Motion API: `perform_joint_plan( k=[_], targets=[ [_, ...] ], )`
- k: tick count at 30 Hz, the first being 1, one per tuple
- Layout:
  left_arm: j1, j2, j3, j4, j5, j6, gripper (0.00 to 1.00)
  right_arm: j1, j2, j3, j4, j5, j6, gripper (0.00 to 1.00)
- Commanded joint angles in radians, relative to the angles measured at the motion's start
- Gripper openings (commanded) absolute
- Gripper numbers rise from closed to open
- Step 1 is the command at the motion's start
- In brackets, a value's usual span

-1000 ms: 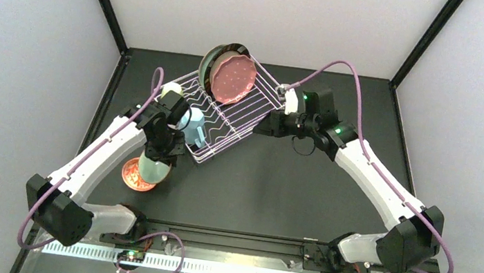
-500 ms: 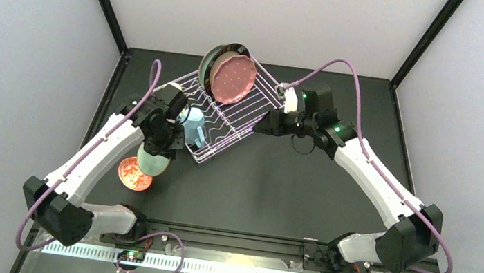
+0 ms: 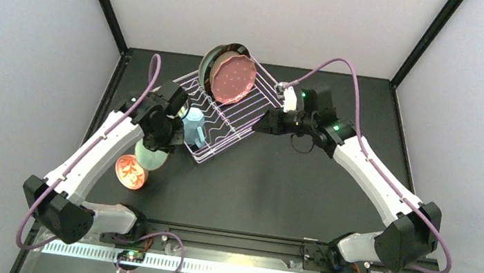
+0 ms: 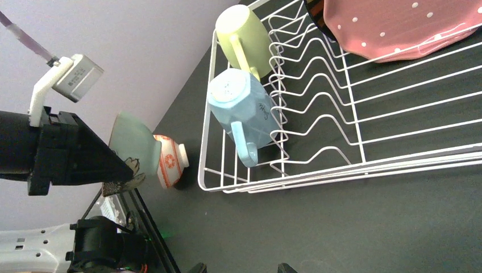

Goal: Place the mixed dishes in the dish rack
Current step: Place the upside down bowl on the dish rack.

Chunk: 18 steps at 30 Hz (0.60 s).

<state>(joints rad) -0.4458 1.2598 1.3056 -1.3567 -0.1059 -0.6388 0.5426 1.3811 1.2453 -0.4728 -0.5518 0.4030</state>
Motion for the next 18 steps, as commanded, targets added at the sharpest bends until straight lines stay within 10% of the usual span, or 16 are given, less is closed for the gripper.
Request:
perform_joint_plan(
  k=[1, 18],
  targets=[
    [-0.005, 0.012, 0.068, -0.01, -0.059, 0.018, 0.01, -0.004, 0.018, 0.027, -0.007, 0.01, -0.004, 0.71],
    [-0.004, 0.068, 0.134, -0.009, -0.084, 0.034, 0.01, -0.004, 0.034, 0.042, -0.009, 0.017, -0.006, 0.71]
  ],
)
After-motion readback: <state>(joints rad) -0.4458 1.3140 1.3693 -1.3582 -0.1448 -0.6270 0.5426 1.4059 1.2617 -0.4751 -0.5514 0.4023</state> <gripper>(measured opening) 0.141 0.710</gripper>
